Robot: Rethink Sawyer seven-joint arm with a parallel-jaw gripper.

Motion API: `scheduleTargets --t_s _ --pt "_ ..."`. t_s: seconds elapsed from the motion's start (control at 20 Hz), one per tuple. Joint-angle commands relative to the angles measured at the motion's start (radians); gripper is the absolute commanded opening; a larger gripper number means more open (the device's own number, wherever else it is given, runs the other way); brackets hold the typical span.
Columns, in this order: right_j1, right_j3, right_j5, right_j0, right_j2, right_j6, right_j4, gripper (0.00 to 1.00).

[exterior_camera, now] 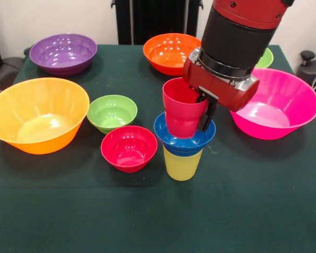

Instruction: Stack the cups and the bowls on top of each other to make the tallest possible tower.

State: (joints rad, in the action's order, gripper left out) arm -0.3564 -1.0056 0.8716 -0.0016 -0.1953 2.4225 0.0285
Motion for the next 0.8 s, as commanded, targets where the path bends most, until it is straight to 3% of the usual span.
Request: scheduleTargets --t_s 0.05,0.8 --pt "0.017 -0.127 -0.051 0.02 0.05 0.14 -0.02 0.0" --pt "0.011 -0.164 -0.114 0.024 0.052 0.147 -0.038 0.0"
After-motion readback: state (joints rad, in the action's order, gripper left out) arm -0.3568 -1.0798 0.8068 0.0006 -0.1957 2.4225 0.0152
